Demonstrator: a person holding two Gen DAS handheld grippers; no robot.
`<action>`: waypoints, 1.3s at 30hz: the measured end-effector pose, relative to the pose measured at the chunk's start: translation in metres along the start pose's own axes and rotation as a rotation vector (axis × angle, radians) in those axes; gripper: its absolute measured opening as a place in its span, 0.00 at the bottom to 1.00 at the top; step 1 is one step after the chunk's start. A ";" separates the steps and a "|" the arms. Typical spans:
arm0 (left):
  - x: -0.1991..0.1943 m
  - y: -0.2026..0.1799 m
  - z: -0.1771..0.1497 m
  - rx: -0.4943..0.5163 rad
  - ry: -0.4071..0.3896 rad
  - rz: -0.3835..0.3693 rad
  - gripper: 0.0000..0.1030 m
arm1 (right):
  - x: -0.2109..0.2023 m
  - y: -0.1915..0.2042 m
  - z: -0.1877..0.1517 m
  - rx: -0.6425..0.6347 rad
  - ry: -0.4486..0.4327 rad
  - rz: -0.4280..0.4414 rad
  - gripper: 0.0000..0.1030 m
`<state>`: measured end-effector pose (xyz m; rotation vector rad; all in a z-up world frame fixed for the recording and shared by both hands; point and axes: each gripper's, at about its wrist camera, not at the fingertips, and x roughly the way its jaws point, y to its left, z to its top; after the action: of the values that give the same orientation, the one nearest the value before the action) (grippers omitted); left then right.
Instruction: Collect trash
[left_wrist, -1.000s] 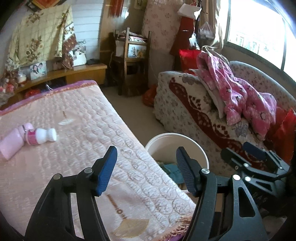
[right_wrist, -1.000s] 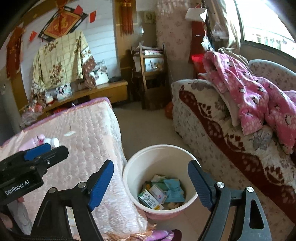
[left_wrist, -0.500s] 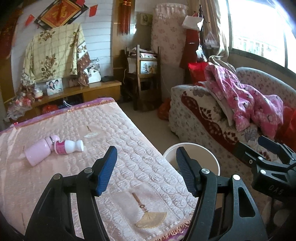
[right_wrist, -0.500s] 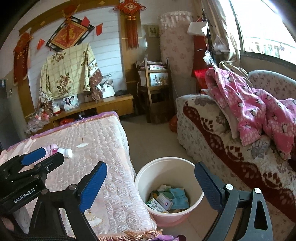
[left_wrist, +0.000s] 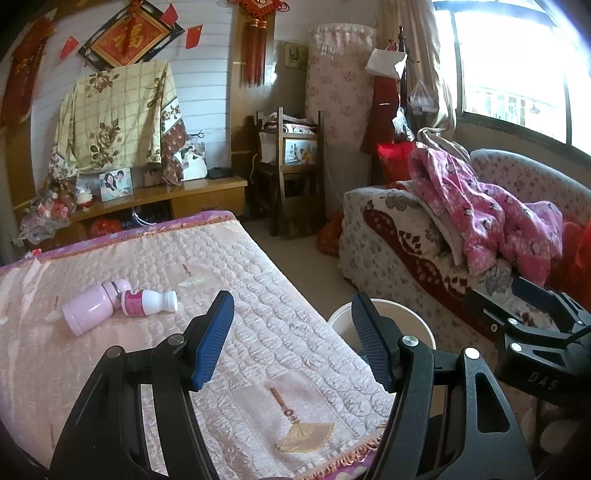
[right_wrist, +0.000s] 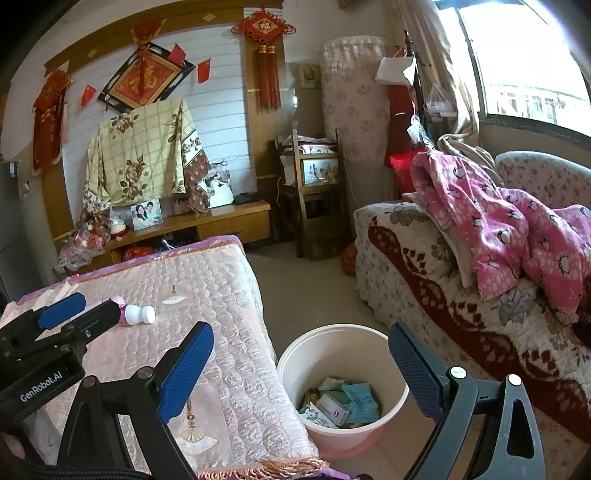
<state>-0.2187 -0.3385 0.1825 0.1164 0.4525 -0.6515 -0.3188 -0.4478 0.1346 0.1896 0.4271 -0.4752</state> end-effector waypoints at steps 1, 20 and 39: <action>0.000 0.000 0.000 0.001 0.002 -0.001 0.63 | 0.000 0.000 0.000 0.003 0.000 -0.001 0.92; 0.004 0.005 -0.002 -0.013 0.026 -0.001 0.63 | -0.001 0.004 0.000 -0.010 0.009 0.002 0.92; 0.008 0.011 -0.008 -0.025 0.049 -0.011 0.63 | 0.005 0.007 0.001 -0.015 0.028 0.008 0.92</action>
<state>-0.2091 -0.3325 0.1714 0.1063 0.5083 -0.6551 -0.3110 -0.4443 0.1337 0.1830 0.4568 -0.4622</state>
